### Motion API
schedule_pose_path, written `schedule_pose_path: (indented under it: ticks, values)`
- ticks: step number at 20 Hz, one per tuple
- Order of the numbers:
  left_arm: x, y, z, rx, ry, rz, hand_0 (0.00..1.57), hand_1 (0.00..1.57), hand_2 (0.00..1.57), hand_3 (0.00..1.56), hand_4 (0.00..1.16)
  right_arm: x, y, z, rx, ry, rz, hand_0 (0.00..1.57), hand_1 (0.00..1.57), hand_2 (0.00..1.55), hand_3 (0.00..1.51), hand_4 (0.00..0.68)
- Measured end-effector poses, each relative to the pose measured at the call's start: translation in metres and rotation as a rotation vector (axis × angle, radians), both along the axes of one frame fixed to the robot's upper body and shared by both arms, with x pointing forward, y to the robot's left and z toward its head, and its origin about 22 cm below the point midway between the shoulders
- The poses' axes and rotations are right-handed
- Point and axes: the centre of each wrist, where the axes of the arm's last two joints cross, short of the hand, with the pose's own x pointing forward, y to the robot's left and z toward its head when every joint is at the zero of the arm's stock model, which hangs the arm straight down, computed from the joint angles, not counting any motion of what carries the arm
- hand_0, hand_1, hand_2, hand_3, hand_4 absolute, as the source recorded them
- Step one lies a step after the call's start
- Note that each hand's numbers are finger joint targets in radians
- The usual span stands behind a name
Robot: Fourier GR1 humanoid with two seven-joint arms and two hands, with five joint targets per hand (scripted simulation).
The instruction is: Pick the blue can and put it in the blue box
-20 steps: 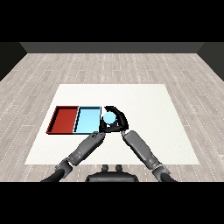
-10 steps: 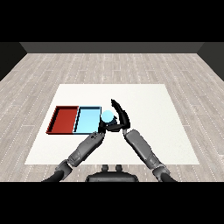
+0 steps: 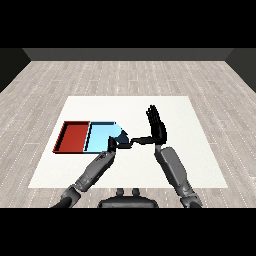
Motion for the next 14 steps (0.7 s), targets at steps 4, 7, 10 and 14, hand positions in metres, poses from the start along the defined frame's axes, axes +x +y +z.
schedule_pose_path:
  ticks: [4, 7, 10, 14]
  values:
    - [0.010, 0.017, 0.002, 0.022, -0.016, 0.053, 1.57, 1.57, 1.57, 1.48, 1.15, -0.019, -0.033, 0.008, 0.078, -0.053, -0.036, 0.00, 0.00, 0.00, 0.00, 0.000]
    - [0.022, 0.040, 0.009, 0.057, -0.020, 0.097, 1.57, 1.57, 1.56, 1.47, 1.15, -0.028, -0.059, 0.010, 0.107, -0.062, -0.091, 0.00, 0.00, 0.00, 0.00, 0.000]
    - [0.036, 0.068, 0.014, 0.093, -0.004, 0.135, 1.57, 1.57, 1.57, 1.48, 1.13, -0.036, -0.077, 0.005, 0.115, -0.059, -0.117, 0.00, 0.00, 0.00, 0.00, 0.000]
    - [0.057, 0.087, 0.018, 0.134, 0.038, 0.188, 1.57, 1.57, 1.57, 1.50, 1.11, -0.027, -0.091, -0.005, 0.115, -0.043, -0.158, 0.00, 0.00, 0.00, 0.00, 0.000]
